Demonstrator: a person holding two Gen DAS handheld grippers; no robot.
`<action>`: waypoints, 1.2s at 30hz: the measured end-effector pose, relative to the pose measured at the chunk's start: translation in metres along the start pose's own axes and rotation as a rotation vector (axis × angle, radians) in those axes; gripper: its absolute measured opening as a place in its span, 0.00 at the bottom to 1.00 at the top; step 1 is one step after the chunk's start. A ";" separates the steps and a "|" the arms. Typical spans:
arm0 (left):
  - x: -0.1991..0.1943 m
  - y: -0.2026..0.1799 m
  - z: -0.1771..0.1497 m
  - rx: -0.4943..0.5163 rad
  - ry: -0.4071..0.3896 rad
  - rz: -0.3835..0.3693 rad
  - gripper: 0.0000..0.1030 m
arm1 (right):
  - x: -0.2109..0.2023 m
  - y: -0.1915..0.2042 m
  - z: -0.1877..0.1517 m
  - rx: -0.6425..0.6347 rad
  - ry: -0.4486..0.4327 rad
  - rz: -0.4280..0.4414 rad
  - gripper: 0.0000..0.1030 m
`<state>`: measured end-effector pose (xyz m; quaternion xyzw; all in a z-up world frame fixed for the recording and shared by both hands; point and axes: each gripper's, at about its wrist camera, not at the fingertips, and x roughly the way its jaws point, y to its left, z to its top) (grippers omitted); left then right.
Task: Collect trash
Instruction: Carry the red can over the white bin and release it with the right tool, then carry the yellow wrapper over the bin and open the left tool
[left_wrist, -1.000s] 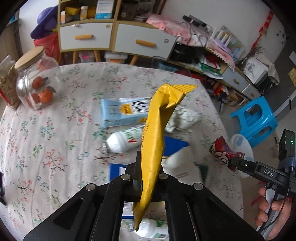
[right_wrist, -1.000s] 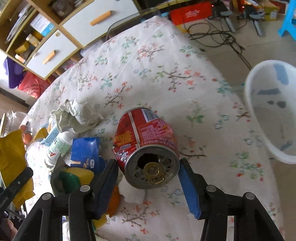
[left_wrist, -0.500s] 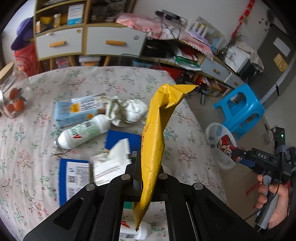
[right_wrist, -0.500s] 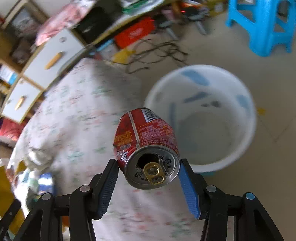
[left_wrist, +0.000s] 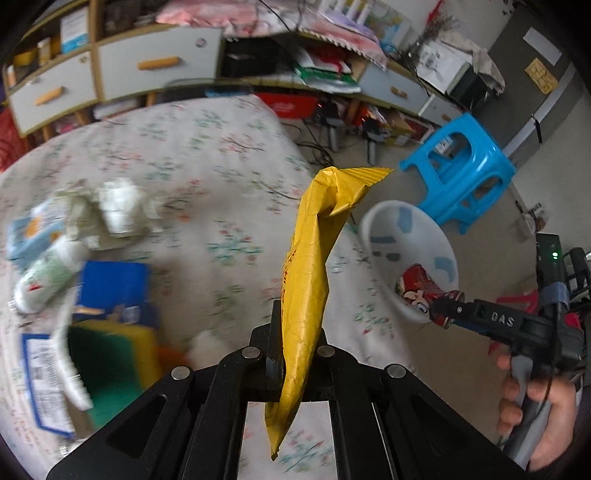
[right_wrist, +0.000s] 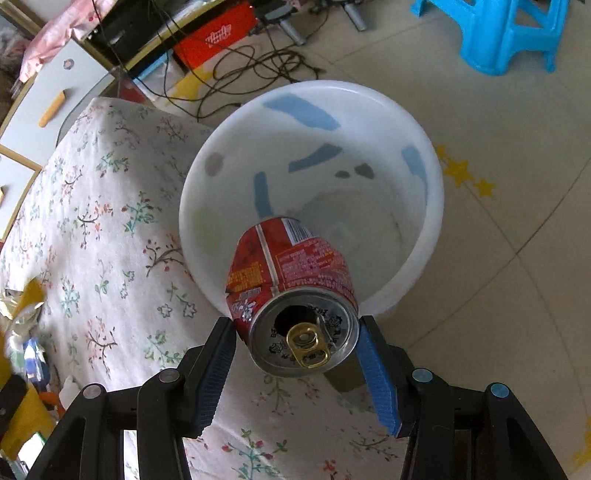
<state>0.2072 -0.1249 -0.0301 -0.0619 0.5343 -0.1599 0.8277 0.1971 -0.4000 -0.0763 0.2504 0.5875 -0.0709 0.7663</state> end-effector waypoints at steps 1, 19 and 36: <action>0.008 -0.007 0.003 0.002 0.013 -0.010 0.02 | -0.001 -0.001 0.001 0.004 0.000 0.004 0.57; 0.085 -0.096 0.024 0.122 0.101 -0.079 0.02 | -0.040 -0.061 -0.002 0.010 -0.069 -0.080 0.69; 0.079 -0.118 0.034 0.206 0.046 -0.053 0.68 | -0.047 -0.067 -0.002 0.010 -0.089 -0.088 0.72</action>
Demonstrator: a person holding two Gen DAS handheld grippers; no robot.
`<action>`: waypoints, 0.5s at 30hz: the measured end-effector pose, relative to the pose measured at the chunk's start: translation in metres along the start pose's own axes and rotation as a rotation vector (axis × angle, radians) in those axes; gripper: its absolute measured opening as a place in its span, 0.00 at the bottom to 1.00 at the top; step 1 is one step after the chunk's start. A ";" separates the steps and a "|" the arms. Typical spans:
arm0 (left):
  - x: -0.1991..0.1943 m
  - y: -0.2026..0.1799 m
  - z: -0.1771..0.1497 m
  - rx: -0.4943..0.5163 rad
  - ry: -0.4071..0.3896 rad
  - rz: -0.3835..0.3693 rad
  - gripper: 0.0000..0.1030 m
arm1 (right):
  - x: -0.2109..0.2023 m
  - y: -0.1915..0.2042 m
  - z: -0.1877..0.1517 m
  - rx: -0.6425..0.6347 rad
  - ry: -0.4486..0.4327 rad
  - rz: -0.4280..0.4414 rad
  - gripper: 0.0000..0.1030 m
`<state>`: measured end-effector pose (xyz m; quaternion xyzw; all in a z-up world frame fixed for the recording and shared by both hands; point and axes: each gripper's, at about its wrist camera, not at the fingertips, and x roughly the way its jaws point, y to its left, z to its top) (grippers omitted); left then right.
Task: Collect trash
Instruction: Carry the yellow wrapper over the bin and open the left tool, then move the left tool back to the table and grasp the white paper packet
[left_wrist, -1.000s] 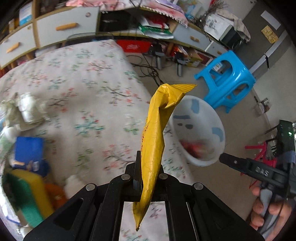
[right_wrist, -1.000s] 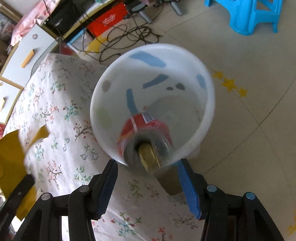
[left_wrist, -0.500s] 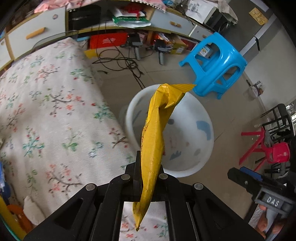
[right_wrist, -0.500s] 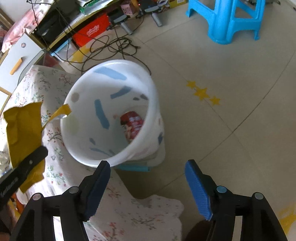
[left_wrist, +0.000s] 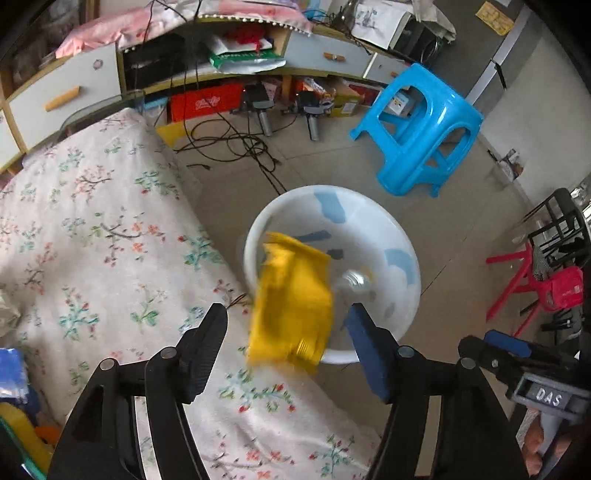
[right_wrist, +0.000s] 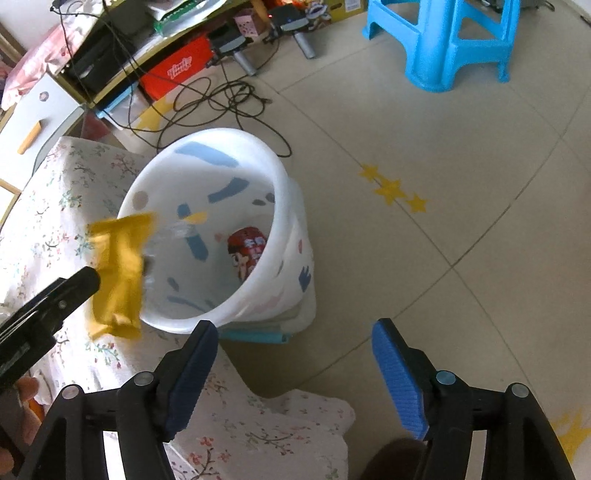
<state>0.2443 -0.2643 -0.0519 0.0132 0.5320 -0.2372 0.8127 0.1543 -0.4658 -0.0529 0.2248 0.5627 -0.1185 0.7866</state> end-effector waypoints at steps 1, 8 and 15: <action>-0.004 0.002 -0.001 -0.002 -0.002 0.001 0.68 | 0.000 0.001 0.000 -0.002 -0.001 -0.003 0.72; -0.036 0.022 -0.020 -0.005 -0.030 0.035 0.77 | -0.003 0.010 -0.002 -0.017 -0.010 0.000 0.72; -0.074 0.052 -0.045 -0.020 -0.078 0.085 0.88 | -0.008 0.032 -0.006 -0.062 -0.025 -0.002 0.74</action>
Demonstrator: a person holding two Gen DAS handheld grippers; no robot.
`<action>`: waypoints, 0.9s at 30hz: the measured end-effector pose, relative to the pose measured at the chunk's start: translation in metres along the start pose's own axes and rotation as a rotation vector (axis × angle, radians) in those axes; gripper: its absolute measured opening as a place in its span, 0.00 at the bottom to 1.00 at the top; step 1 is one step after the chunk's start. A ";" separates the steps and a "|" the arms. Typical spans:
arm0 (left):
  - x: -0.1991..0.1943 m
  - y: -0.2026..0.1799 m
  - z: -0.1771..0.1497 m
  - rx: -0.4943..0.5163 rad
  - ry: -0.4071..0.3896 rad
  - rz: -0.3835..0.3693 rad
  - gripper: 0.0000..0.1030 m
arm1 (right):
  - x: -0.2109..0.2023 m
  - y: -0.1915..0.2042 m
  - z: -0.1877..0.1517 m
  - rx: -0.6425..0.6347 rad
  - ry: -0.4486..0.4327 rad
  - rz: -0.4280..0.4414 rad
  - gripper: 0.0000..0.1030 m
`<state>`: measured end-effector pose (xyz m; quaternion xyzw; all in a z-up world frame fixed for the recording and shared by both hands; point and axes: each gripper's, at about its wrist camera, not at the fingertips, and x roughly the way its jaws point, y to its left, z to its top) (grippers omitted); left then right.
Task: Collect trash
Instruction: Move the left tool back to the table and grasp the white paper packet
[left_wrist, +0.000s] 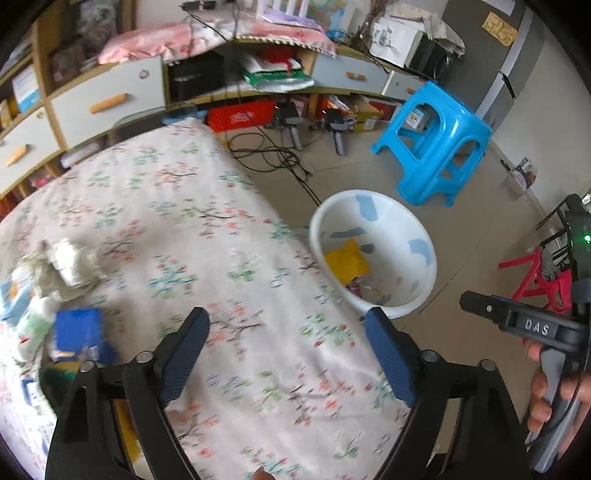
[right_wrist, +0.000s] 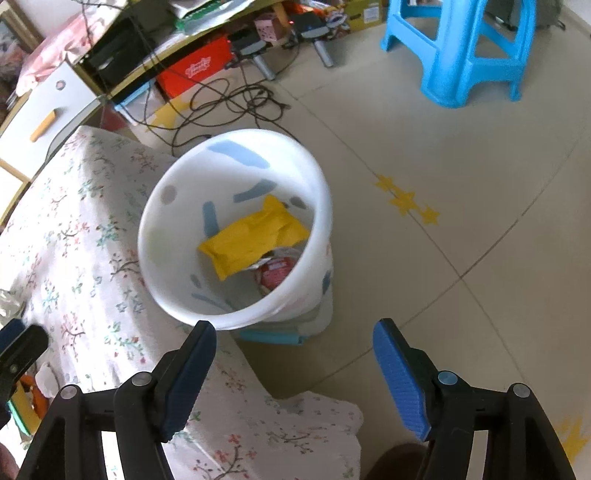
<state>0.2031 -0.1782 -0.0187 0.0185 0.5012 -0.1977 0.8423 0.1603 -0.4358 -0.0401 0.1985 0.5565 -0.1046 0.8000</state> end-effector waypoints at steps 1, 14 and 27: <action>-0.006 0.005 -0.003 -0.003 -0.009 0.013 0.91 | 0.000 0.003 -0.001 -0.004 -0.001 0.000 0.74; -0.051 0.087 -0.045 -0.045 -0.034 0.158 0.97 | -0.001 0.072 -0.018 -0.125 -0.005 0.009 0.82; -0.061 0.161 -0.073 -0.206 0.031 0.135 0.97 | 0.008 0.139 -0.044 -0.215 0.022 0.052 0.83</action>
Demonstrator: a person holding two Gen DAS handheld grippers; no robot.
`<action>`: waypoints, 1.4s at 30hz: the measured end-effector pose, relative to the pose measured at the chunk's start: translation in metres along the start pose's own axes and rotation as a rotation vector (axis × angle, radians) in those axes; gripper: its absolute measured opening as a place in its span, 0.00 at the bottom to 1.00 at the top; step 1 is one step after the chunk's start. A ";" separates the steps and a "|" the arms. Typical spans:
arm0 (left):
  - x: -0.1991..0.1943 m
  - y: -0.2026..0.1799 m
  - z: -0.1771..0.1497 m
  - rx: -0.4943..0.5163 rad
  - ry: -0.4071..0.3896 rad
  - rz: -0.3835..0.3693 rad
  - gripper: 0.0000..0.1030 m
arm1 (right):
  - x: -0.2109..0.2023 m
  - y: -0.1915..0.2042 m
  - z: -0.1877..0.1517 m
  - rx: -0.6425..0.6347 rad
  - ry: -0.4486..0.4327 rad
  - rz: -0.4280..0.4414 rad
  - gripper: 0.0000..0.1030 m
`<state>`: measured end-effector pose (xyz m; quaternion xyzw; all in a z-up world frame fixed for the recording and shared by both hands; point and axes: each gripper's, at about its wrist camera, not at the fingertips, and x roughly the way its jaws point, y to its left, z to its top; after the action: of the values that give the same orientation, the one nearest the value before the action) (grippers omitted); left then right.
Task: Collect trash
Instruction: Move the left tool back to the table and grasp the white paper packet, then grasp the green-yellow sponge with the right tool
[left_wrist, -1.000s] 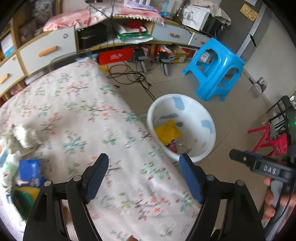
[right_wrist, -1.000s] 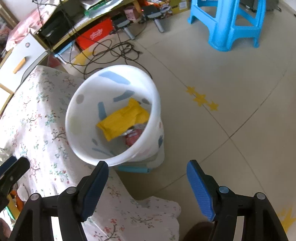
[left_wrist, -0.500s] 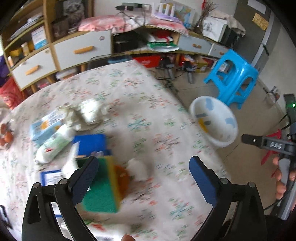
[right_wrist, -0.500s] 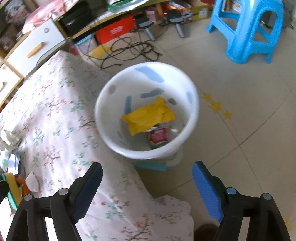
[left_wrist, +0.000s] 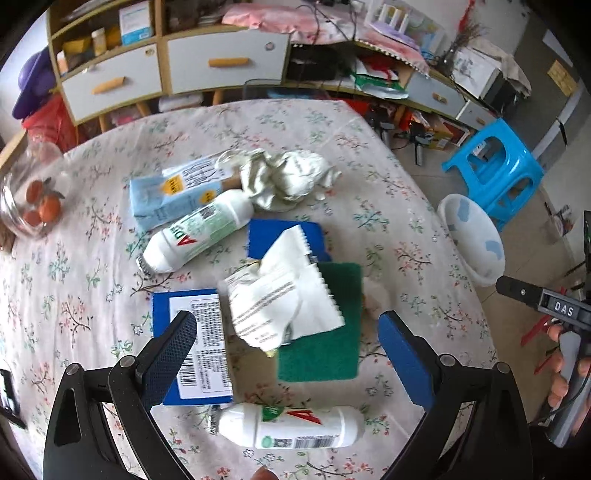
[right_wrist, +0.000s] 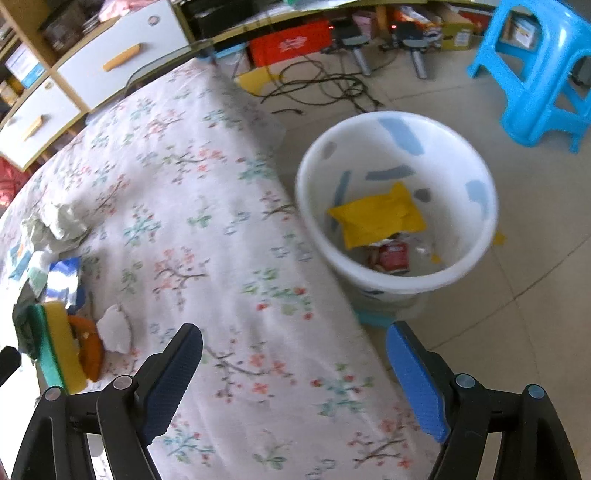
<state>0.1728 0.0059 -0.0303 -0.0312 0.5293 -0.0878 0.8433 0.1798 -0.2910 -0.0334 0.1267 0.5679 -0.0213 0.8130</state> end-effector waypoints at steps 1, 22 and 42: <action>0.003 0.002 0.000 0.004 -0.005 -0.003 0.97 | 0.001 0.003 0.000 -0.004 0.002 0.000 0.83; -0.003 0.031 0.004 -0.048 -0.090 -0.045 0.04 | 0.016 0.067 -0.010 -0.105 0.020 0.024 0.83; -0.063 0.115 -0.031 -0.227 -0.156 -0.012 0.04 | 0.035 0.184 -0.038 -0.259 0.036 0.123 0.83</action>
<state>0.1310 0.1312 -0.0045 -0.1365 0.4683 -0.0295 0.8724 0.1903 -0.1004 -0.0448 0.0557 0.5716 0.1041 0.8120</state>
